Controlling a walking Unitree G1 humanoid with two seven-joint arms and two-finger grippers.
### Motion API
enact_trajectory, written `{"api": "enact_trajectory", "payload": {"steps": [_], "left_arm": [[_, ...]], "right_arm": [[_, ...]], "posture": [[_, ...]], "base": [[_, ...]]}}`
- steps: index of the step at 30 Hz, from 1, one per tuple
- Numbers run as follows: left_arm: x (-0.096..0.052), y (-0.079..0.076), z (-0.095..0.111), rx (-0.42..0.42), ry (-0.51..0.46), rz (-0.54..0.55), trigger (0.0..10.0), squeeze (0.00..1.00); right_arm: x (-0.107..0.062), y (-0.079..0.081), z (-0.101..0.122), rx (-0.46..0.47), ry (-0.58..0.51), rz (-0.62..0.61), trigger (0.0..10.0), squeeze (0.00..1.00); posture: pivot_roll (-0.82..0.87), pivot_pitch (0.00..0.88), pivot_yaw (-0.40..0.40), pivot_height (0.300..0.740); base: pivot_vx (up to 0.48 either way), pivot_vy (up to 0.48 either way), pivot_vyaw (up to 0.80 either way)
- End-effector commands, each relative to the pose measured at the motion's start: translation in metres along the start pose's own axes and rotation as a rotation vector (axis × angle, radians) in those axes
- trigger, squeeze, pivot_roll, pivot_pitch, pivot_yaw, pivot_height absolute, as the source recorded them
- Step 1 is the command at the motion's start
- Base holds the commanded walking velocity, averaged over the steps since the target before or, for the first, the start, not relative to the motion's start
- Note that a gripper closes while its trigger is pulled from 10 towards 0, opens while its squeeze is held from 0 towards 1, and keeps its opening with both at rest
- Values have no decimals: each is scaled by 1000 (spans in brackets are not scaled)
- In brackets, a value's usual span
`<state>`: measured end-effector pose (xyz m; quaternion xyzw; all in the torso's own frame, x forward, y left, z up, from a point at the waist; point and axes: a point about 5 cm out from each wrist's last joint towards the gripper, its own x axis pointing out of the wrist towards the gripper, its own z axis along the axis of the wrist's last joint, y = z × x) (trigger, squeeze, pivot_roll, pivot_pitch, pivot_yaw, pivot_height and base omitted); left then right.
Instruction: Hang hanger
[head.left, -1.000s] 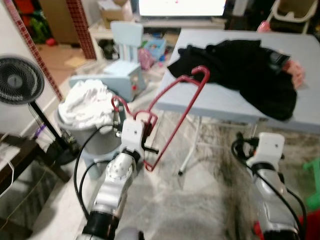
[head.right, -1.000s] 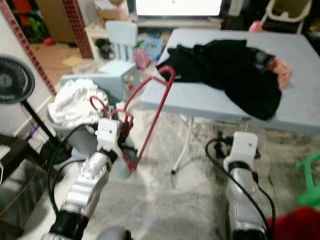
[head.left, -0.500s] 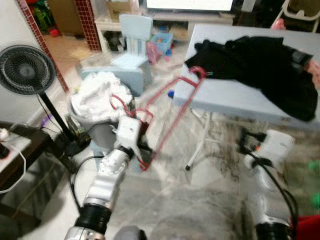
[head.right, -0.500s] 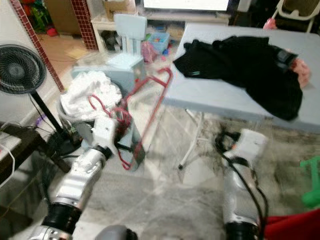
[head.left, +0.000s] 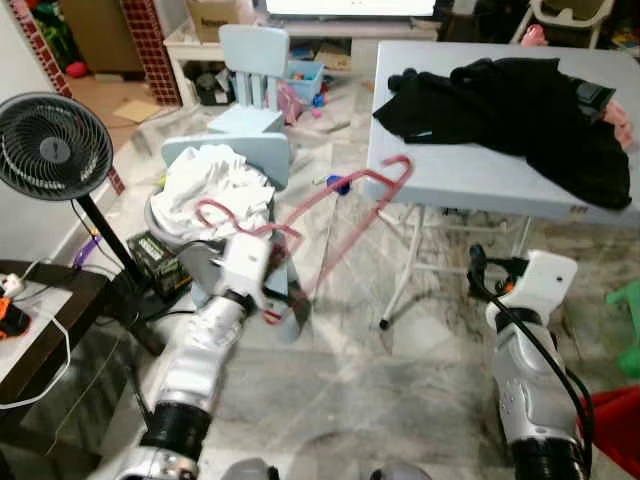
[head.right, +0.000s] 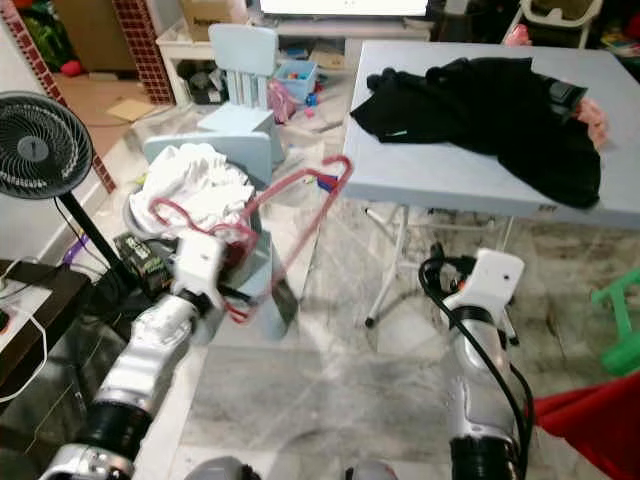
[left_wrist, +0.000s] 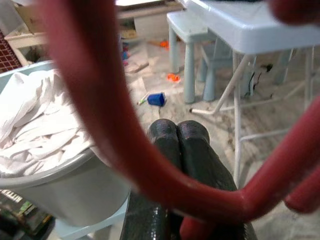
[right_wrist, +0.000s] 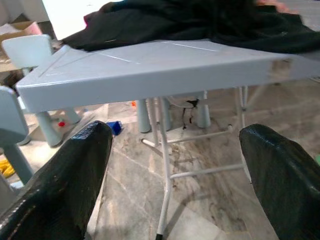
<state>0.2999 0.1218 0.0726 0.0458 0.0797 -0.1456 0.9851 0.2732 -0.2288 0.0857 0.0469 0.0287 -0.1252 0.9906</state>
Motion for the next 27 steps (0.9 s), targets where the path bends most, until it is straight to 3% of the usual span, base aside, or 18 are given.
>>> {"api": "enact_trajectory", "payload": {"steps": [1, 5, 7, 10, 12, 18, 22, 27], "left_arm": [[7, -2, 5, 53, 6, -30, 10000, 0], [9, 3, -4, 222, 80, -63, 10000, 0], [7, 9, -13, 327, 147, -133, 10000, 0], [4, 17, -21, 340, 225, -195, 10000, 0], [3, 20, -24, 404, 251, -234, 10000, 0], [2, 30, -35, 569, 370, -342, 10000, 0], [0, 29, -41, 706, 387, -408, 10000, 0], [3, 22, -41, 808, 356, -458, 10000, 0]], "right_arm": [[-1, -6, 0, 5, -2, -17, 10000, 0], [-1, -5, 1, -25, 1, 18, 10000, 0], [0, -8, 5, -88, -5, 53, 10000, 0], [4, -17, 9, -129, 2, 78, 10000, 0], [7, -22, 12, -174, 7, 107, 10000, 0], [13, -44, 29, -467, 21, 309, 10000, 0], [17, -55, 50, -468, 7, 369, 10000, 0], [19, -51, 71, -473, 0, 509, 10000, 0]], "posture": [[-54, 0, 41, 740], [-54, 0, 41, 740], [-54, 0, 44, 740], [-54, 0, 44, 740], [-60, 0, 45, 740], [-71, 0, 48, 740], [-81, 0, 50, 740], [-83, 0, 52, 740]], "base": [[0, 0, 0], [0, 0, 0], [0, 0, 0], [0, 0, 0], [0, 0, 0], [0, 0, 0], [0, 0, 0], [0, 0, 0]]}}
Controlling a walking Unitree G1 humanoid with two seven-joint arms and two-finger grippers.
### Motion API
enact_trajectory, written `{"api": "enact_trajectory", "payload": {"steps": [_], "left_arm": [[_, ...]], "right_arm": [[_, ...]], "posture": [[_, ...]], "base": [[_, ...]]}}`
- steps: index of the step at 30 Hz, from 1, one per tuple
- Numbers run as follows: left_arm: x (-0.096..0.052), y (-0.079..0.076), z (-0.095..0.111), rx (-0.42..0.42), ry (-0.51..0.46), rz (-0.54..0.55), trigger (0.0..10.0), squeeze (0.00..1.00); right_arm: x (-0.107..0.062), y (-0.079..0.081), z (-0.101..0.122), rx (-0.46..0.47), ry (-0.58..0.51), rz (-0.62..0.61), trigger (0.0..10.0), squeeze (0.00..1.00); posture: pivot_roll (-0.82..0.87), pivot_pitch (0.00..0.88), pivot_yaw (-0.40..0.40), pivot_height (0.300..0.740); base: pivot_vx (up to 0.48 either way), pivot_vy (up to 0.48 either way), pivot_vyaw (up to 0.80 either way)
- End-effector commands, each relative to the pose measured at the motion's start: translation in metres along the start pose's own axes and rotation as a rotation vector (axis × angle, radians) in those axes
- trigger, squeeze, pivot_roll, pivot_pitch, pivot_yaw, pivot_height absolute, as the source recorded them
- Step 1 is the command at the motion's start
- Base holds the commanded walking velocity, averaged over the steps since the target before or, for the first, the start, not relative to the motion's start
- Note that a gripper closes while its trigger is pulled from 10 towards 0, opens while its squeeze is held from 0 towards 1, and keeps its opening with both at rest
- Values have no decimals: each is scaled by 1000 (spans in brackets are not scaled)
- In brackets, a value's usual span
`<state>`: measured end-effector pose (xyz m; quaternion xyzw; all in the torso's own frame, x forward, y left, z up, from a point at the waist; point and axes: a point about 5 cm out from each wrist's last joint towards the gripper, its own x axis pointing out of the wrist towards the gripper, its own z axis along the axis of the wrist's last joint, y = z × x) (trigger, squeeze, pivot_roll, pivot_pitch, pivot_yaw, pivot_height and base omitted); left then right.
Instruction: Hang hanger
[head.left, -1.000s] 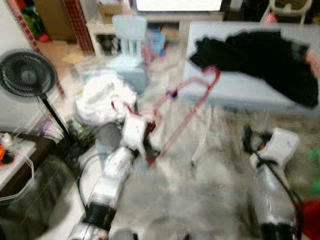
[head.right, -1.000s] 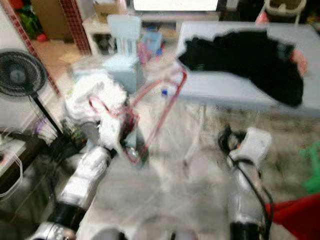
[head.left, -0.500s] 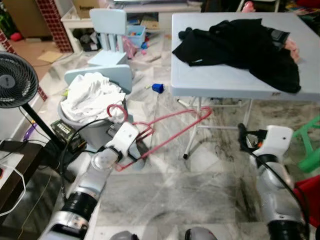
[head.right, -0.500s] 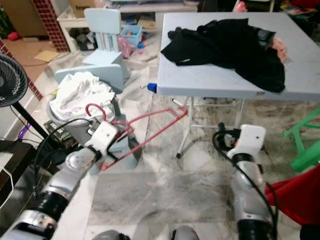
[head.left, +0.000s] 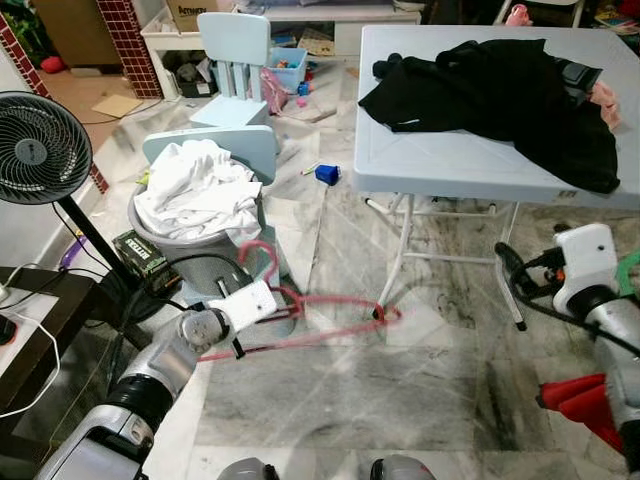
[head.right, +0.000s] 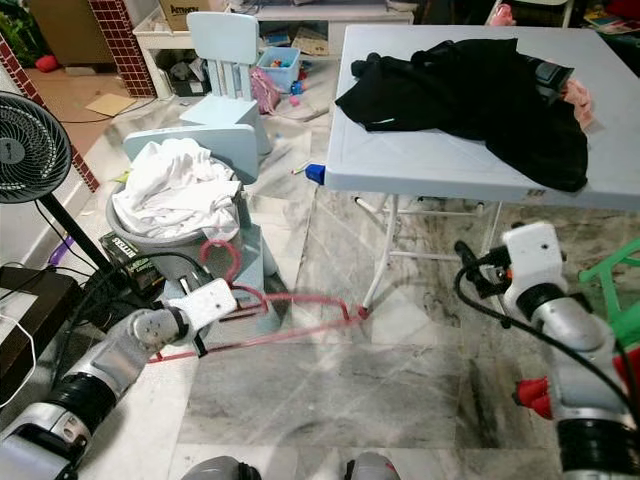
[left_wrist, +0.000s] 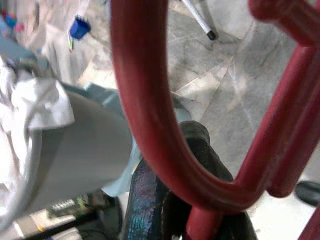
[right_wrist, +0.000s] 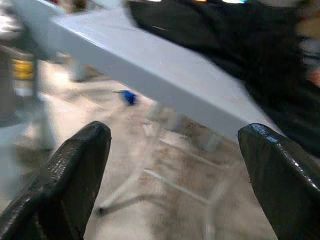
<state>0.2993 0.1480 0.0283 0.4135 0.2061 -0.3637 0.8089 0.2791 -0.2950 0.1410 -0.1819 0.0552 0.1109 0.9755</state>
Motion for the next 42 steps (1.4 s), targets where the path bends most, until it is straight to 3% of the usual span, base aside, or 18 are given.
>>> {"api": "enact_trajectory", "payload": {"steps": [1, 5, 13, 18, 23, 31, 33, 35, 36, 42], "left_arm": [[2, 5, 8, 96, -35, -4, 10000, 0], [6, 4, 18, 165, -88, -30, 10000, 0], [12, -3, 29, 269, -140, -66, 10000, 0], [17, -7, 44, 325, -211, -62, 10000, 0], [25, -10, 60, 370, -242, -41, 10000, 0], [32, -15, 71, 389, -257, -24, 10000, 0], [34, -16, 74, 403, -257, -15, 10000, 0], [35, -17, 75, 406, -257, -12, 10000, 0], [35, -17, 77, 411, -256, -9, 10000, 0], [38, -15, 81, 441, -255, 24, 10000, 0]], "right_arm": [[1, 11, 17, 10, -26, 195, 10000, 0], [-8, 32, 17, -7, 27, 451, 10000, 0], [-23, 52, 5, 3, 157, 717, 10000, 0], [-36, 76, -4, 58, 261, 912, 10000, 0], [-32, 99, -17, 112, 325, 981, 10000, 0], [-19, 113, -17, 116, 348, 964, 9843, 0], [-11, 119, -14, 112, 338, 951, 5255, 0], [-8, 120, -13, 108, 337, 944, 5255, 0], [-4, 122, -13, 107, 337, 929, 0, 0], [1, 128, -16, 69, 390, 941, 0, 0]], "posture": [[-83, 0, 53, 740], [-78, 0, 54, 740], [-78, 0, 64, 740], [-83, 0, 71, 740], [-82, 0, 68, 740], [-81, 0, 61, 740], [-83, 0, 62, 740], [-83, 0, 62, 740], [-83, 0, 62, 740], [-83, 0, 52, 740]], "base": [[0, 0, 0], [0, 0, 0], [0, 0, 0], [0, 0, 0], [0, 0, 0], [0, 0, 0], [0, 0, 0], [0, 0, 0], [0, 0, 0], [0, 0, 0]]}}
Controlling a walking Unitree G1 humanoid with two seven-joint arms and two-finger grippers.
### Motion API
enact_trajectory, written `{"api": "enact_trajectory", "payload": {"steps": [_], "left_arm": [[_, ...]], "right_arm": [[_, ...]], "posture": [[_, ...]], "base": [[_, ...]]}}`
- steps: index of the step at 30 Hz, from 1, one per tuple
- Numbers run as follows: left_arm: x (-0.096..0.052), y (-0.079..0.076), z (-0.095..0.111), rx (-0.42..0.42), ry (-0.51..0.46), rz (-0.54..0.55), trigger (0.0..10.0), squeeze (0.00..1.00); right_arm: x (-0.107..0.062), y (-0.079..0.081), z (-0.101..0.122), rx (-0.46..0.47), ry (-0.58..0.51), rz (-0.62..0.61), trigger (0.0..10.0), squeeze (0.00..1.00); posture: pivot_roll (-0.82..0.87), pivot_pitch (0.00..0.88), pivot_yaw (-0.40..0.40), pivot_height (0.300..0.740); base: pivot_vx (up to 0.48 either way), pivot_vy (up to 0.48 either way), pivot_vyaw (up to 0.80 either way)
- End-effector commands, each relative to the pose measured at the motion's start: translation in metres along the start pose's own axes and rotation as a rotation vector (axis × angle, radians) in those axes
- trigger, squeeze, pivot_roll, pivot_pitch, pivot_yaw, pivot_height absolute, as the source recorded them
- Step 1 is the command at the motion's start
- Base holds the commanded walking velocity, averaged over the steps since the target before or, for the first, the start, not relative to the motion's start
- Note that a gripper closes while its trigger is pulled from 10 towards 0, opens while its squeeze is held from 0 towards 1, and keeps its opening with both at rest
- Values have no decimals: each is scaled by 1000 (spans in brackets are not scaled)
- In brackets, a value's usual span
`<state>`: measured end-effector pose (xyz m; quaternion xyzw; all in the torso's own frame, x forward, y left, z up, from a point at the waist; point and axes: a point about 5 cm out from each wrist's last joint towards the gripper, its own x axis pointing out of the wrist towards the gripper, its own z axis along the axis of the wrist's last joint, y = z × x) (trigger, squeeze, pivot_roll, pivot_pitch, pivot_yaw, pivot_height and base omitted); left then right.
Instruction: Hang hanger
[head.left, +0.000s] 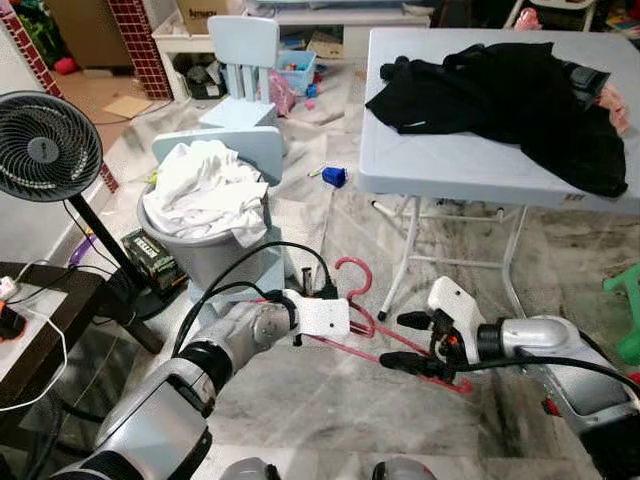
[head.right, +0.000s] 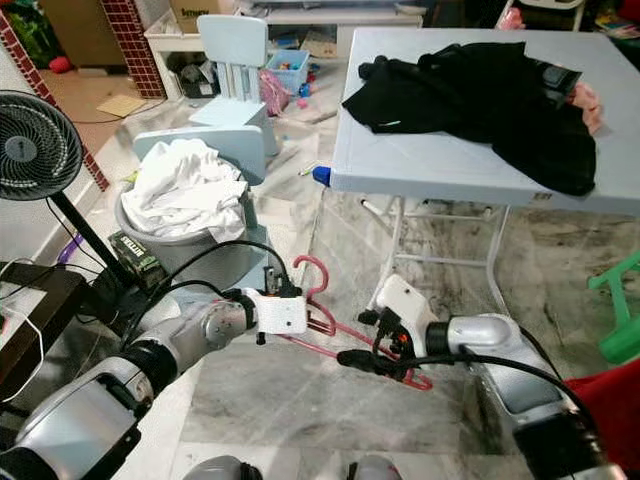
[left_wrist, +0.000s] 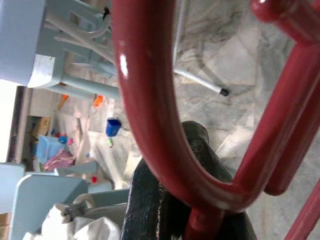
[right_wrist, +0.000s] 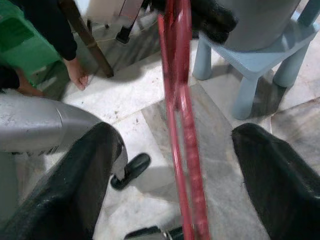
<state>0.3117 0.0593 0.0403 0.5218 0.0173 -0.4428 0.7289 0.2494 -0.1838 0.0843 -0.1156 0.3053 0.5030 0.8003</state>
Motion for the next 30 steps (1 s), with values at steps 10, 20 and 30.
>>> {"api": "enact_trajectory", "payload": {"steps": [10, 20, 30], "left_arm": [[0, 9, -4, 73, 34, 65, 10000, 0], [1, 21, -3, 108, 49, 167, 10000, 0], [2, 21, -3, 107, 52, 191, 10000, 0]], "right_arm": [[1, -24, 1, -7, 102, -68, 0, 0], [7, -38, 9, -37, 134, -83, 0, 0], [11, -38, 4, -46, 155, -58, 0, 0]], "posture": [[-93, 0, 39, 740], [-95, 0, 28, 740], [-98, 0, 26, 740]], "base": [[0, 0, 0], [0, 0, 0], [0, 0, 0]]}}
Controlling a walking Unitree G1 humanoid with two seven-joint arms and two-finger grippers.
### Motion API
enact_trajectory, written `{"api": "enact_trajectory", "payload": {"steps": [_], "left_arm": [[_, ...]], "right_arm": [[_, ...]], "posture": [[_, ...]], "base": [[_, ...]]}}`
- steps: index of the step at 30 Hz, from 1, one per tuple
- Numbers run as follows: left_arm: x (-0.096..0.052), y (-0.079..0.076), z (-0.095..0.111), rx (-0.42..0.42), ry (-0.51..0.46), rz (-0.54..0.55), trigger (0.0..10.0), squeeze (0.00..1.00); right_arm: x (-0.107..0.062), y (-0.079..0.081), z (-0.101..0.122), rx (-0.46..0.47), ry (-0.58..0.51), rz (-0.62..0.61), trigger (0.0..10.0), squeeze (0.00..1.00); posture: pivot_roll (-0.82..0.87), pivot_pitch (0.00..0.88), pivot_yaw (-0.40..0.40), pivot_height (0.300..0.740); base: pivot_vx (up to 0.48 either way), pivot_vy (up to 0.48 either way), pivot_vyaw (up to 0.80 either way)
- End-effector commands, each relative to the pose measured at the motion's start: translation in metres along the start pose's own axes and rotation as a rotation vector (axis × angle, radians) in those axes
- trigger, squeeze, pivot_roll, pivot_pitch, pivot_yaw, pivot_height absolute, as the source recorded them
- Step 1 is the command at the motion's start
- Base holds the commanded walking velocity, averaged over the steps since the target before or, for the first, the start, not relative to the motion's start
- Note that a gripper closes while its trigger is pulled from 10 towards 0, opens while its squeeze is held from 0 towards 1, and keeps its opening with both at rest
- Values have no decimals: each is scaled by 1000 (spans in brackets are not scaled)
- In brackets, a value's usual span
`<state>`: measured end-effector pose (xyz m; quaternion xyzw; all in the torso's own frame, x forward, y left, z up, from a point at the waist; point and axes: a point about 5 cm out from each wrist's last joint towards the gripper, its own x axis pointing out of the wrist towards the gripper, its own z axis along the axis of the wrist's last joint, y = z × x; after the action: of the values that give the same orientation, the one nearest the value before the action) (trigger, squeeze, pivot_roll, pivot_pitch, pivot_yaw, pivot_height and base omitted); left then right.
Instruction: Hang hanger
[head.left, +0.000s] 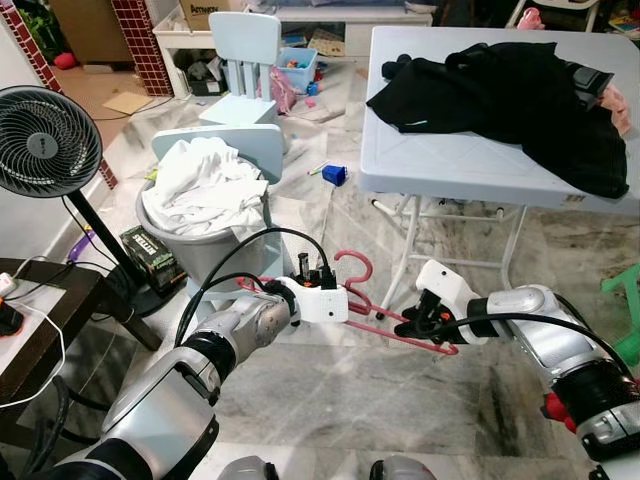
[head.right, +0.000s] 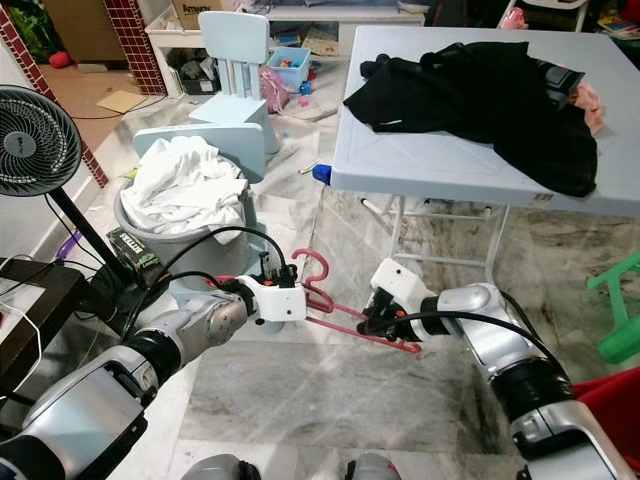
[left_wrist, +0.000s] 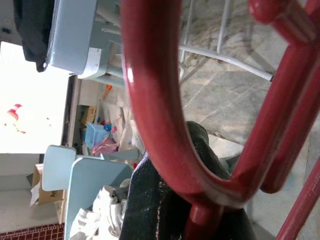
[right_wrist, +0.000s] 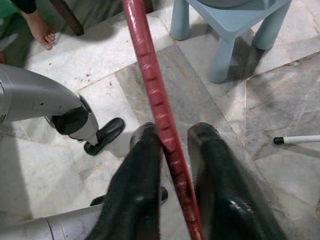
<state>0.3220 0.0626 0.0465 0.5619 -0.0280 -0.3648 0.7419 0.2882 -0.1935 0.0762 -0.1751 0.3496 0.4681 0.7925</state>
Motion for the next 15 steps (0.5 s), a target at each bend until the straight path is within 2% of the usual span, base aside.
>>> {"api": "enact_trajectory", "payload": {"steps": [1, 2, 3, 4, 5, 6, 13, 15], "left_arm": [[2, 9, 0, 24, 0, 17, 10000, 0], [2, 9, 1, 23, 0, 18, 10000, 0], [2, 8, 1, 20, 2, 20, 10000, 0], [2, 8, 1, 19, 2, 21, 10000, 0], [2, 8, 1, 18, 2, 22, 10000, 0], [2, 8, 1, 17, 1, 22, 10000, 0], [2, 6, 1, 13, 2, 20, 10000, 0], [2, 7, 1, 12, 1, 19, 10000, 0]], "right_arm": [[1, 1, 1, -17, 10, 15, 0, 0], [3, 3, 0, -14, 10, 28, 0, 0], [4, 5, -1, -13, 6, 43, 627, 0], [5, 5, -1, -12, 4, 44, 7412, 0], [6, 5, -1, -11, 3, 43, 7412, 0], [7, 6, -1, -14, 2, 50, 10000, 1000], [8, 8, 1, -13, -20, 77, 10000, 1000], [8, 9, 0, -12, -22, 88, 10000, 965]], "posture": [[-98, 0, 26, 740], [-98, 0, 26, 740], [-98, 0, 26, 740], [-99, 0, 26, 740], [-99, 0, 26, 740], [-99, 0, 26, 740], [-99, 0, 26, 740], [-96, 0, 25, 740]], "base": [[0, 0, 0], [0, 0, 0], [0, 0, 0], [0, 0, 0], [0, 0, 0], [0, 0, 0], [0, 0, 0], [0, 0, 0]]}}
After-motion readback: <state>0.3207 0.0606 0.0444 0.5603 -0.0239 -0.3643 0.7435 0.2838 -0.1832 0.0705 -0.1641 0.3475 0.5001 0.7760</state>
